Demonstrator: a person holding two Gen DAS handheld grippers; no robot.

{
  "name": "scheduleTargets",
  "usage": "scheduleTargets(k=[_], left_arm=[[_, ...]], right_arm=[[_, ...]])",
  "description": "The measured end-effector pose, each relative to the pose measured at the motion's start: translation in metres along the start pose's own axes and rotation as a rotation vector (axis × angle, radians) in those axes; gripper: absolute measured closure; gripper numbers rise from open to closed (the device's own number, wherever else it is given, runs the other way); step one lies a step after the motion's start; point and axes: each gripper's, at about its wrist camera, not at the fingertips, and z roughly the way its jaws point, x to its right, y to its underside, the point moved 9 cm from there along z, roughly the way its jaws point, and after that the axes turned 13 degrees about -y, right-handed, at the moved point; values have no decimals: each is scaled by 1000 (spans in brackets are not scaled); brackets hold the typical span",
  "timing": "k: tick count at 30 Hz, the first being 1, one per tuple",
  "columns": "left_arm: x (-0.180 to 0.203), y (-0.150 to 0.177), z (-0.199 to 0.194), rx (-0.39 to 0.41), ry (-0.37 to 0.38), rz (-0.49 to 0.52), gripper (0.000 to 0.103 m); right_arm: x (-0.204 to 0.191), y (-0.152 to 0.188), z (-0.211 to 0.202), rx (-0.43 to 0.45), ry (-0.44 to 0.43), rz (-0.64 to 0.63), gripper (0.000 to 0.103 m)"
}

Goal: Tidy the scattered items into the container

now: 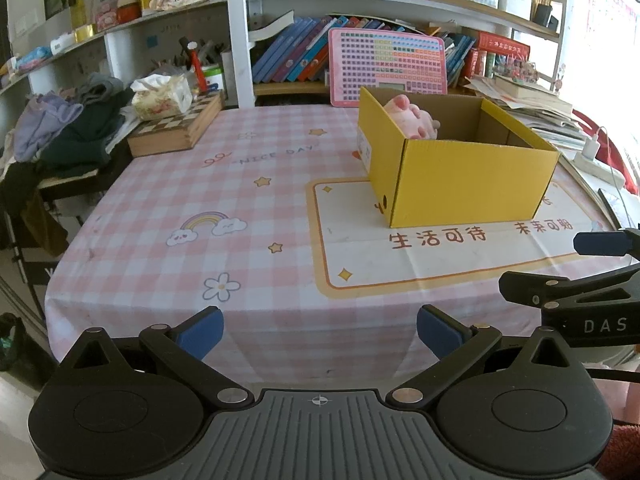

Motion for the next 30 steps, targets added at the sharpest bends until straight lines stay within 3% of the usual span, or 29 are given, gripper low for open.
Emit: scheduleTargets(k=[30], left_arm=[[2, 0, 4, -3, 11, 4, 0]], right_arm=[[-2, 2, 9, -14, 3, 2, 4]])
